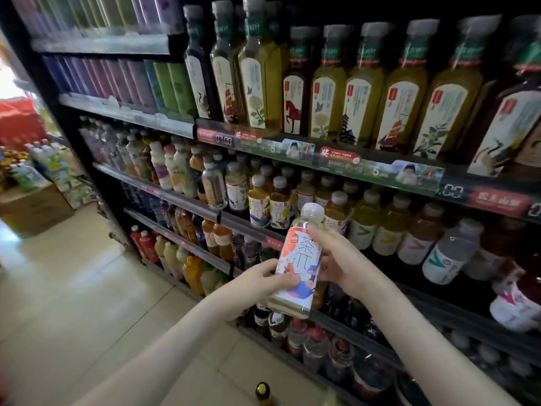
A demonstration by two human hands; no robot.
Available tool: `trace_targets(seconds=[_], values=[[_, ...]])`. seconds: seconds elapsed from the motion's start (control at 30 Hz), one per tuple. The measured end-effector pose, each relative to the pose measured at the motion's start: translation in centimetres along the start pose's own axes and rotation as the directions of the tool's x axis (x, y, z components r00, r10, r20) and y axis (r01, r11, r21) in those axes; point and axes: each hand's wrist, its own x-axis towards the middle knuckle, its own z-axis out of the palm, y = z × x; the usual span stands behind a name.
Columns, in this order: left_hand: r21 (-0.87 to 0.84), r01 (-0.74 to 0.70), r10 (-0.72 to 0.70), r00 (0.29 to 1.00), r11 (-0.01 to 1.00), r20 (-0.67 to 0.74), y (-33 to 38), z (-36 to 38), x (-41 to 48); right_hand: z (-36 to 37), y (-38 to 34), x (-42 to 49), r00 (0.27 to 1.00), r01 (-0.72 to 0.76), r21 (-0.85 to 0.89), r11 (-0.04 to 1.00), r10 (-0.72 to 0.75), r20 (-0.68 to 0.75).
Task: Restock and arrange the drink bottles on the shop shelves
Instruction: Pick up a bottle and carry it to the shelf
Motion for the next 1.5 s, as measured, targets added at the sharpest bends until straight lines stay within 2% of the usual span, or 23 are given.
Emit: trace_targets(seconds=[0.07, 0.17, 0.3, 0.47, 0.5, 0.57, 0.63, 0.67, 0.73, 0.8, 0.87, 0.93, 1.0, 1.2, 1.37, 1.43, 1.5], values=[[-0.018, 0.023, -0.022, 0.999, 1.0, 0.04, -0.8, -2.7, 1.8, 1.0, 1.0, 2.3, 0.999, -0.026, 0.039, 0.999, 0.027, -0.03], [-0.008, 0.056, -0.055, 0.991, 0.998, 0.125, -1.5, -6.6, 4.3, 2.4, 1.9, 5.2, 0.986, -0.077, 0.187, 0.979, 0.103, -0.13], [0.031, 0.074, -0.079, 0.964, 0.997, 0.252, -2.2, -11.8, 7.9, 4.4, 2.8, 8.6, 0.971, -0.06, 0.317, 0.946, 0.129, -0.2], [0.045, 0.059, -0.07, 0.943, 0.997, 0.325, -3.7, -16.1, 11.1, 7.4, 4.2, 11.4, 0.967, -0.076, 0.24, 0.968, 0.13, -0.217], [0.089, 0.029, -0.055, 0.951, 0.996, 0.304, -4.0, -16.5, 11.5, 8.0, 4.8, 11.9, 0.969, -0.103, 0.19, 0.976, 0.142, -0.203], [0.291, -0.087, 0.02, 0.974, 0.953, 0.224, -4.3, -17.0, 12.1, 9.2, 5.6, 12.9, 0.961, -0.123, 0.087, 0.989, 0.14, -0.24], [0.521, -0.206, 0.134, 0.976, 0.829, 0.172, -4.4, -17.5, 12.8, 10.1, 6.3, 13.9, 0.928, -0.102, 0.069, 0.992, 0.12, -0.354], [0.565, -0.243, 0.169, 0.969, 0.788, 0.18, -4.5, -17.7, 13.1, 10.3, 6.8, 14.2, 0.908, -0.088, 0.083, 0.993, 0.114, -0.402], [0.561, -0.303, 0.216, 0.952, 0.77, 0.218, -5.0, -18.5, 14.3, 10.4, 7.6, 15.0, 0.883, -0.03, 0.11, 0.993, 0.078, -0.463], [0.534, -0.336, 0.281, 0.942, 0.776, 0.185, -5.6, -19.6, 15.9, 10.2, 8.2, 15.6, 0.845, 0.042, 0.083, 0.996, 0.009, -0.535], [0.557, -0.326, 0.375, 0.927, 0.764, 0.028, -6.3, -20.8, 17.8, 9.6, 8.8, 16.5, 0.774, 0.099, -0.011, 0.995, -0.084, -0.628], [0.584, -0.308, 0.47, 0.871, 0.751, -0.146, -6.4, -21.7, 19.4, 8.9, 9.1, 17.4, 0.714, 0.109, -0.101, 0.989, -0.148, -0.684], [0.573, -0.294, 0.498, 0.835, 0.765, -0.236, -6.1, -22.3, 21.1, 8.3, 9.3, 18.0, 0.685, 0.109, -0.147, 0.983, -0.182, -0.705], [0.52, -0.309, 0.462, 0.866, 0.796, -0.193, -6.7, -21.2, 24.3, 7.7, 10.3, 19.0, 0.665, 0.102, -0.232, 0.967, -0.239, -0.707], [0.51, -0.32, 0.482, 0.847, 0.799, -0.225, -6.7, -21.5, 24.7, 7.8, 10.7, 19.5, 0.654, 0.102, -0.254, 0.962, -0.257, -0.711], [0.533, -0.328, 0.508, 0.829, 0.78, -0.233, -6.7, -21.0, 24.3, 7.9, 10.8, 19.6, 0.625, 0.101, -0.291, 0.951, -0.288, -0.725], [0.583, -0.365, 0.579, 0.781, 0.726, -0.233, -7.0, -19.8, 23.6, 7.9, 10.9, 19.6, 0.572, 0.113, -0.332, 0.937, -0.334, -0.749]])
